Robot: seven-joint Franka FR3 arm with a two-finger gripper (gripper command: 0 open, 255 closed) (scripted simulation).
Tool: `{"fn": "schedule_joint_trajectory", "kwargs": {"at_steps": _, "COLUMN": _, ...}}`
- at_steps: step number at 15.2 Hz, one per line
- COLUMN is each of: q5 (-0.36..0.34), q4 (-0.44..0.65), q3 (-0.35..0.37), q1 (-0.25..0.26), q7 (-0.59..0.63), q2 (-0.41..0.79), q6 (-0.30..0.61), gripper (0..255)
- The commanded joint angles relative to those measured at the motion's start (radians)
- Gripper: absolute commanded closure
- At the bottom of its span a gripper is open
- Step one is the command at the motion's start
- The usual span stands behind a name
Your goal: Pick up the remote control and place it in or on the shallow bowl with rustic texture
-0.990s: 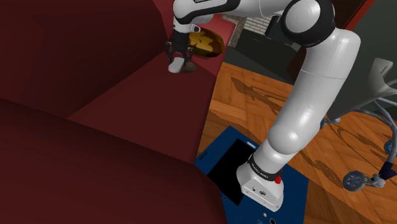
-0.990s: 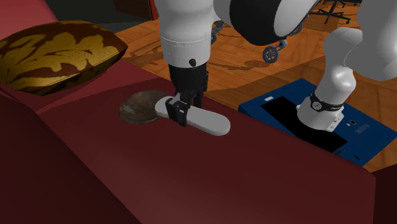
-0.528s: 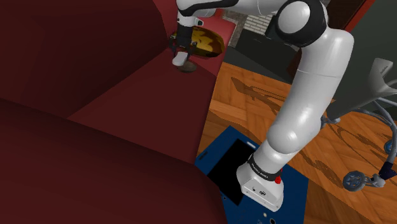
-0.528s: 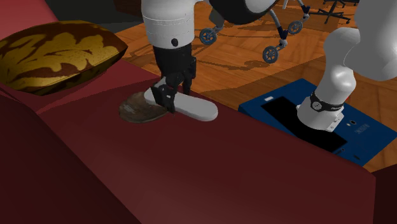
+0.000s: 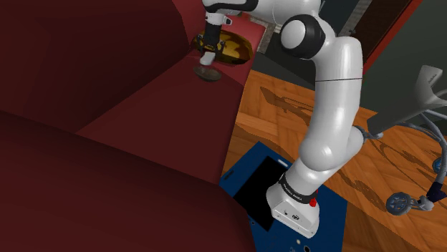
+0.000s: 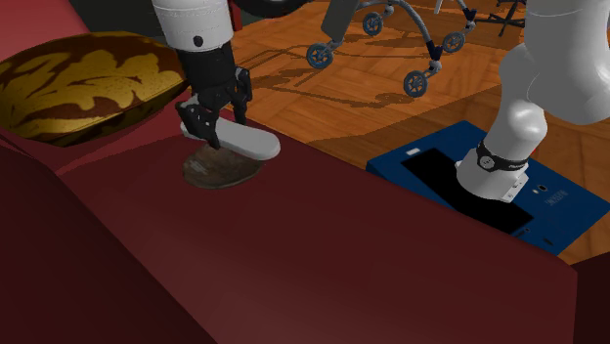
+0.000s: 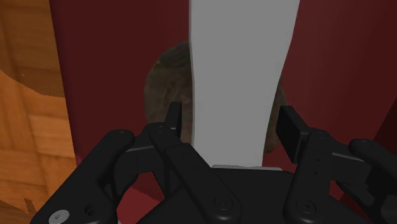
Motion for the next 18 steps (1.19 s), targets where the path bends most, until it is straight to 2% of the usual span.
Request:
{"fn": "schedule_joint_trajectory", "kwargs": {"at_steps": 1, "q5": -0.001, "q4": 0.124, "q3": -0.009, "q1": -0.017, "q7": -0.033, "q2": 0.076, "q6": -0.046, "gripper": 255}}
{"fn": "schedule_joint_trajectory", "kwargs": {"at_steps": 2, "q5": -0.001, "q4": 0.213, "q3": -0.013, "q1": -0.024, "q7": -0.049, "q2": 0.129, "q6": -0.081, "gripper": 255}}
{"fn": "schedule_joint_trajectory", "kwargs": {"at_steps": 3, "q5": -0.001, "q4": 0.251, "q3": -0.014, "q1": -0.027, "q7": -0.055, "q2": 0.151, "q6": -0.097, "gripper": 255}}
{"fn": "schedule_joint_trajectory", "kwargs": {"at_steps": 18, "q5": -0.004, "q4": 0.025, "q3": -0.014, "q1": -0.035, "q7": -0.042, "q2": 0.136, "q6": 0.114, "gripper": 255}}
